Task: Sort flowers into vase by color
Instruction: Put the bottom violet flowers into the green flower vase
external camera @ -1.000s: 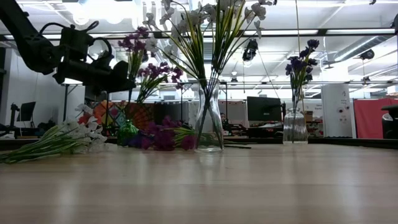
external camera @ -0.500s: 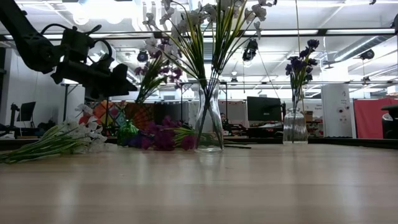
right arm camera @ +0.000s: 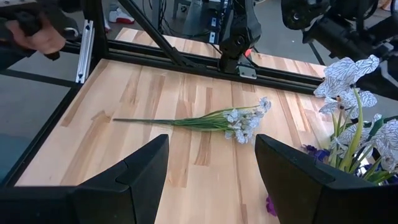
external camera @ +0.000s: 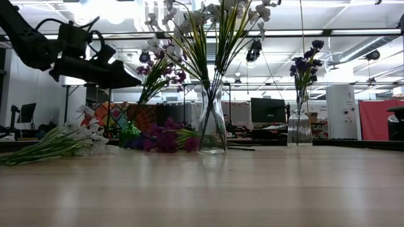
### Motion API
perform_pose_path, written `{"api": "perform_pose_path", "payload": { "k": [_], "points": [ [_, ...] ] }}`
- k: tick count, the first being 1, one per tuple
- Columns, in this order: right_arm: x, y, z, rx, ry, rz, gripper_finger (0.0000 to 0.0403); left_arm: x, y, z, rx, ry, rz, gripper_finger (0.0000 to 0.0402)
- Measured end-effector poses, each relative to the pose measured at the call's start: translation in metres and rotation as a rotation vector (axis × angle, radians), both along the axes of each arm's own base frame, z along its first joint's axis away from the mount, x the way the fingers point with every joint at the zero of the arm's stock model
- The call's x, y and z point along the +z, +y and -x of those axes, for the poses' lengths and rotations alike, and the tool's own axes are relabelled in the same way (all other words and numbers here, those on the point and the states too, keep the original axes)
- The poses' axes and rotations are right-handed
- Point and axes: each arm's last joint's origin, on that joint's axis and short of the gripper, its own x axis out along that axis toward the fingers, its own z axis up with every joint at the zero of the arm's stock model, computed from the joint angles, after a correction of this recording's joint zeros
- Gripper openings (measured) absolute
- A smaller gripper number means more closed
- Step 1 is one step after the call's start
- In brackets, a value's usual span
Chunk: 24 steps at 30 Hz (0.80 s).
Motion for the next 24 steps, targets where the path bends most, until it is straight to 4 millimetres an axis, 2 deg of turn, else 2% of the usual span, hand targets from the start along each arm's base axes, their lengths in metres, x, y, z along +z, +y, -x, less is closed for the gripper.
{"api": "perform_pose_path", "payload": {
  "k": [2, 6, 14, 24],
  "points": [
    [0.000, 0.000, 0.000, 0.000, 0.001, 0.001, 0.0233, 0.001, -0.002, -0.002, -0.054, 0.025, -0.045, 0.0231],
    [0.000, 0.000, 0.000, 0.003, 0.002, 0.006, 0.0233, 0.001, -0.001, -0.003, -0.027, 0.056, -0.108, 0.0231],
    [0.000, 0.000, 0.000, 0.008, 0.001, 0.019, 0.0233, 0.006, 0.003, -0.008, -0.013, -0.019, -0.177, 0.0231],
    [0.000, 0.000, 0.000, 0.013, 0.000, 0.030, 0.0233, -0.005, 0.021, -0.022, -0.013, -0.025, -0.149, 0.0231]
  ]
}}
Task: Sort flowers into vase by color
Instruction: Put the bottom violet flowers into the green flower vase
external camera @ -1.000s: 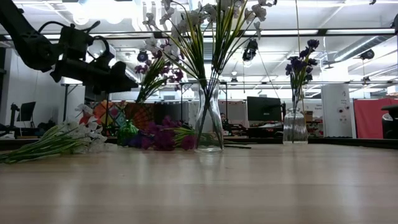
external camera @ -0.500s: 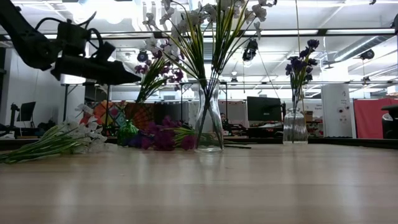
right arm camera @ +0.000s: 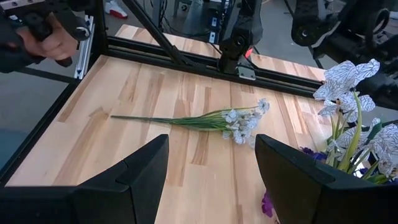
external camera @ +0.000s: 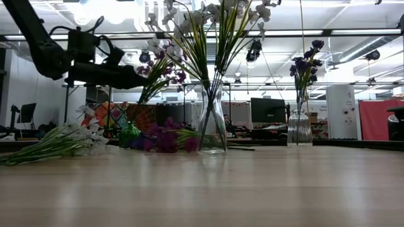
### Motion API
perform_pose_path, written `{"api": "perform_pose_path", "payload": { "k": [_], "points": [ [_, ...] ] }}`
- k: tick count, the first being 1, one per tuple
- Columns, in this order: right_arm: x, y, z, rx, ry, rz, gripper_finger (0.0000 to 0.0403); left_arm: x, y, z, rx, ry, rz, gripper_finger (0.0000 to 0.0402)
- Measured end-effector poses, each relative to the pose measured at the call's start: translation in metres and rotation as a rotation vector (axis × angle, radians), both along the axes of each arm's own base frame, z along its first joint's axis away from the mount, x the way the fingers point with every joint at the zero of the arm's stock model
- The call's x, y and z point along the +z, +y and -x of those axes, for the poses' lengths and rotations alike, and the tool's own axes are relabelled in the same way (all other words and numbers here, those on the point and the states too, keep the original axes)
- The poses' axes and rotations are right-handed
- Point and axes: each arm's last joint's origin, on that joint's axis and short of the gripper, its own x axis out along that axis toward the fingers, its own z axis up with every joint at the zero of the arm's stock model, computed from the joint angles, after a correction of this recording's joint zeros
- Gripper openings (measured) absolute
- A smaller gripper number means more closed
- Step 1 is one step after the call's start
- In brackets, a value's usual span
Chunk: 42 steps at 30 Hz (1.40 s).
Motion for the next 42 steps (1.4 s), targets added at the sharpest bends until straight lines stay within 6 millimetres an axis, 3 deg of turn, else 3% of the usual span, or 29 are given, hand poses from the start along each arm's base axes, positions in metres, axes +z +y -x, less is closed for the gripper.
{"api": "perform_pose_path", "payload": {
  "k": [8, 33, 42],
  "points": [
    [-0.0017, -0.0007, 0.0008, -0.015, 0.017, 0.008, 0.0233, 0.0010, 0.0082, -0.0052, 0.024, 0.001, 0.003, 0.0223],
    [-0.0020, -0.0008, 0.0009, -0.016, 0.019, 0.011, 0.0233, 0.0010, 0.0083, -0.0035, 0.079, 0.006, 0.017, 0.0045],
    [-0.0019, -0.0008, 0.0009, -0.018, 0.019, 0.008, 0.0233, 0.0009, 0.0083, -0.0035, 0.078, -0.001, 0.028, 0.0011]
  ]
}}
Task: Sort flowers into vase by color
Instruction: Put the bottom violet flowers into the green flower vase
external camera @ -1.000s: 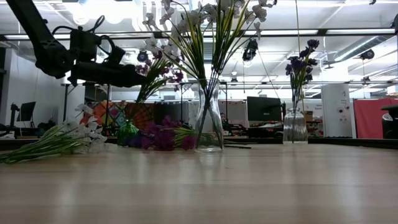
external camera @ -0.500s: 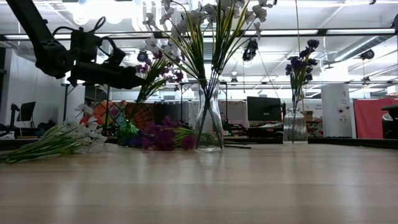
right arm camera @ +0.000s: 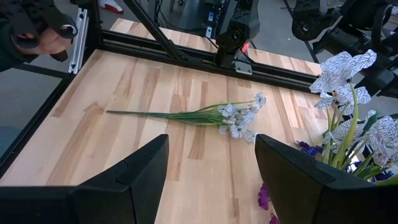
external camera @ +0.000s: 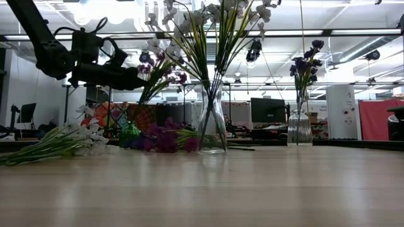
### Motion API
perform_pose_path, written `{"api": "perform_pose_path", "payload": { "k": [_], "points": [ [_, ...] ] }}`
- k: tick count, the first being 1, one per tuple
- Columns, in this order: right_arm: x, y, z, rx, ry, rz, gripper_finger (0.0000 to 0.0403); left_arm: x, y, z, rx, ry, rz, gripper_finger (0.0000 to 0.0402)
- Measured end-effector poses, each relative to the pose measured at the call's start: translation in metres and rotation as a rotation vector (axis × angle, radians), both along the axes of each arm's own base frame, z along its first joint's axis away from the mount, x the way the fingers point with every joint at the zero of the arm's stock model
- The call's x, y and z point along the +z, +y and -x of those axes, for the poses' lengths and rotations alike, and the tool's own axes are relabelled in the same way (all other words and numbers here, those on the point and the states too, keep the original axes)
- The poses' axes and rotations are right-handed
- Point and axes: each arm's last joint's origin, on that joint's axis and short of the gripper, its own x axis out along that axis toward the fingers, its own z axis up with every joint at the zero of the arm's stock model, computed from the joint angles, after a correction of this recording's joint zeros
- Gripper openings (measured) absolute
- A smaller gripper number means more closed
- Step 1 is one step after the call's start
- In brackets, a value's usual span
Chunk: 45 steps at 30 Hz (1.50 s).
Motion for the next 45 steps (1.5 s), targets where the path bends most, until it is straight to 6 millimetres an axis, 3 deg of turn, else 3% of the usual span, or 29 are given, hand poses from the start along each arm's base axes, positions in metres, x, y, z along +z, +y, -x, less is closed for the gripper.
{"api": "perform_pose_path", "payload": {
  "k": [24, 34, 45],
  "points": [
    [0.000, 0.000, 0.000, 0.000, 0.000, 0.000, 0.0233, 0.024, -0.018, 0.013, -0.003, -0.071, -0.035, 0.0001],
    [0.000, 0.000, 0.000, 0.001, 0.000, 0.000, 0.0233, 0.017, -0.039, 0.028, -0.018, -0.238, -0.099, 0.0001],
    [0.000, 0.000, 0.000, 0.002, -0.001, 0.002, 0.0233, 0.015, -0.032, 0.028, 0.040, -0.347, -0.114, 0.0001]
  ]
}}
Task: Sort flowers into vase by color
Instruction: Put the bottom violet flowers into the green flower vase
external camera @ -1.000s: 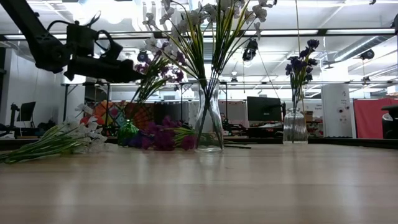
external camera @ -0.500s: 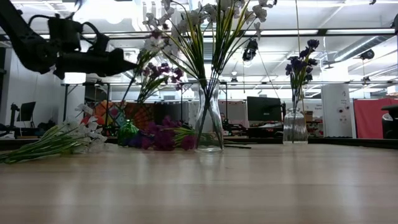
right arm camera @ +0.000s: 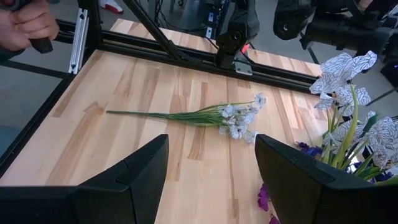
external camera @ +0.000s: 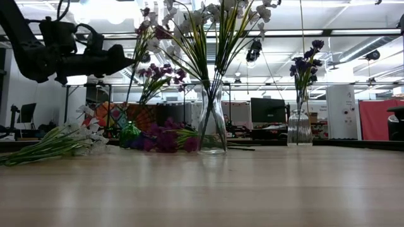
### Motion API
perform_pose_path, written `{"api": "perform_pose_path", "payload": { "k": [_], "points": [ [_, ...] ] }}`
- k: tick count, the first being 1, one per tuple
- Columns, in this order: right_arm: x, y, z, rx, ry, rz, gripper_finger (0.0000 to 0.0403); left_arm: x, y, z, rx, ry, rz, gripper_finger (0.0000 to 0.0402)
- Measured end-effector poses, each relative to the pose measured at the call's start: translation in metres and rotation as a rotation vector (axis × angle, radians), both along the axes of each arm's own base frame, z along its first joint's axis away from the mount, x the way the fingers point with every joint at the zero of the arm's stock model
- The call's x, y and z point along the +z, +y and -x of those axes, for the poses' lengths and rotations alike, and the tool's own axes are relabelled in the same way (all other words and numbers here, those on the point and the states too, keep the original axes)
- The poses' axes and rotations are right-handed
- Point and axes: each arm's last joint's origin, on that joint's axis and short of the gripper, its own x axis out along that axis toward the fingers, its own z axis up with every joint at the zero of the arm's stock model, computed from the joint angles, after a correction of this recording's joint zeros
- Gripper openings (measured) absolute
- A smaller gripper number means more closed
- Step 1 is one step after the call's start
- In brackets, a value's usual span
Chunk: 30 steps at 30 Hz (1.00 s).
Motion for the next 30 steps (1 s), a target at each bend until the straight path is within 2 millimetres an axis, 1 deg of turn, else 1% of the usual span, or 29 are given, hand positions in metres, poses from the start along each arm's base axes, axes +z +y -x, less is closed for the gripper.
{"api": "perform_pose_path", "payload": {
  "k": [8, 15, 30],
  "points": [
    [0.000, 0.000, 0.000, 0.003, 0.001, 0.007, 0.0233, -0.011, 0.007, -0.004, -0.037, -0.086, 0.036, 0.0001],
    [-0.002, 0.000, 0.001, 0.001, 0.015, 0.007, 0.0233, -0.022, 0.010, -0.005, -0.001, -0.075, 0.086, 0.0001],
    [-0.004, -0.001, 0.001, 0.004, 0.021, 0.019, 0.0233, -0.022, 0.015, -0.004, 0.040, -0.018, 0.029, 0.0001]
  ]
}}
